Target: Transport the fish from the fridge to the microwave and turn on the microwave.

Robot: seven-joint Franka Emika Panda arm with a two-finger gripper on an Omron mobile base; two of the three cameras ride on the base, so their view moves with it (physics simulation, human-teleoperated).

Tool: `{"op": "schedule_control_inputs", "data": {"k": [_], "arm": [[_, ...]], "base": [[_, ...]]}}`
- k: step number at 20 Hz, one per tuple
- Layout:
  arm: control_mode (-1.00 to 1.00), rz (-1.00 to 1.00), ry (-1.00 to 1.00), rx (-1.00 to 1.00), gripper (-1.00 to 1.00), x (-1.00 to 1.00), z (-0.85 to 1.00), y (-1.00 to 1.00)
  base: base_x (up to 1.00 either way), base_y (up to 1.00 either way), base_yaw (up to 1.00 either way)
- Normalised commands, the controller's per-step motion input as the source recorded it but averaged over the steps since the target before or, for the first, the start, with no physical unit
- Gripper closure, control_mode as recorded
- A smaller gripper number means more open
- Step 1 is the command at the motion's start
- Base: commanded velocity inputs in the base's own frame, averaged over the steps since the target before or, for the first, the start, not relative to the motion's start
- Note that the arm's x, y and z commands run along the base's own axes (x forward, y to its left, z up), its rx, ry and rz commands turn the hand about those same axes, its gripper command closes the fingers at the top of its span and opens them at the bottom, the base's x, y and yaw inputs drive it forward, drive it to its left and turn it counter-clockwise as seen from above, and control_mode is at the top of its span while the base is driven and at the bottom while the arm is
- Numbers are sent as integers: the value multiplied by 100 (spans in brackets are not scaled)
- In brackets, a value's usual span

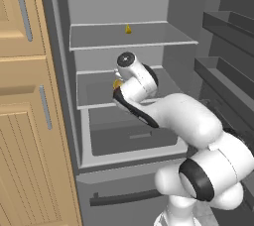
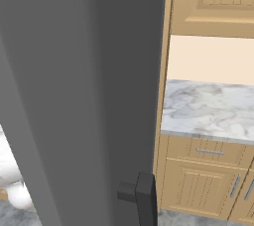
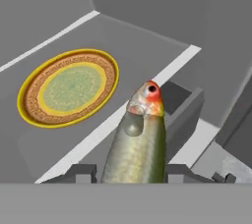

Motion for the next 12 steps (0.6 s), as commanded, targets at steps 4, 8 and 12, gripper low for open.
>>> {"op": "schedule_control_inputs", "data": {"k": [4,8,12], "arm": [[-100,0,0,0,100,-60,31,5],[-100,0,0,2,100,-51,37,5],[-100,1,0,2,100,-51,29,2]], "base": [[0,0,0],[0,0,0],[0,0,0]]}}
